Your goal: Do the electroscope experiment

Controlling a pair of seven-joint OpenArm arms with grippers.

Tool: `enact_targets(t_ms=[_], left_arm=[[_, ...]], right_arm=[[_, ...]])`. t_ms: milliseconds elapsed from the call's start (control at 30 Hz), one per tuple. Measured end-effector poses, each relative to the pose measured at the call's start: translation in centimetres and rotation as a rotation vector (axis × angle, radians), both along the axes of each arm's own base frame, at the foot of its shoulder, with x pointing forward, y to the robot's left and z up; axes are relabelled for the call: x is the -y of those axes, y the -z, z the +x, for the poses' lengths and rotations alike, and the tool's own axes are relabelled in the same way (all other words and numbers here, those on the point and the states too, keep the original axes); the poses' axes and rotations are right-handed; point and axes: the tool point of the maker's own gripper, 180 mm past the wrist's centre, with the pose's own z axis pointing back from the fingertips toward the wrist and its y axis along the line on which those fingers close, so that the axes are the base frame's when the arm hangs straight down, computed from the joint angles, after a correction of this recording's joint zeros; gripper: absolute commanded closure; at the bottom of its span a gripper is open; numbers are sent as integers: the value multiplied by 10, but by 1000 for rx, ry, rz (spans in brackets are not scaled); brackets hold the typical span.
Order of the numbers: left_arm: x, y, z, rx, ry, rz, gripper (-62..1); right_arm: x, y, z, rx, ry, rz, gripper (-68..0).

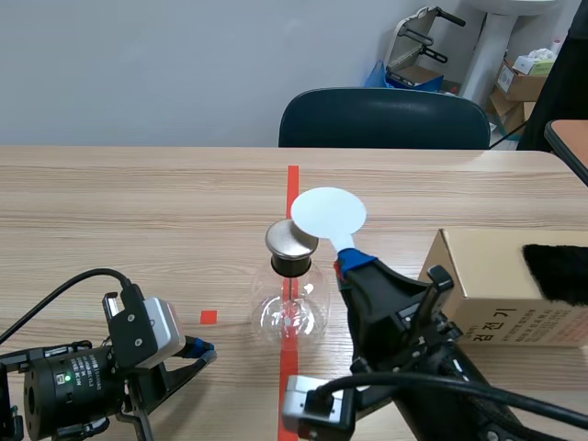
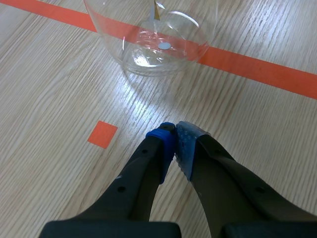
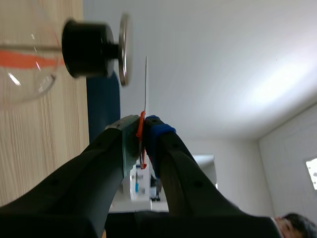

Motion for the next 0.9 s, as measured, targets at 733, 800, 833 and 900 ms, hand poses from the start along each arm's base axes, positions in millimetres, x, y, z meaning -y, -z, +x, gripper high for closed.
enact_targets(t_ms=[733,800,833,900], left_arm=[[0,0,0,0,0,0,-17],[0,0,0,0,0,0,-17],[0,0,0,0,0,0,-17],[0,0,0,0,0,0,-17]], right_arm=[[78,-1,23,-6,450,46,-11],[78,-1,23,-6,449,46,-11],[76,-1,22,-6,438,45,-11],[68,-1,22,-5,397,40,-11]])
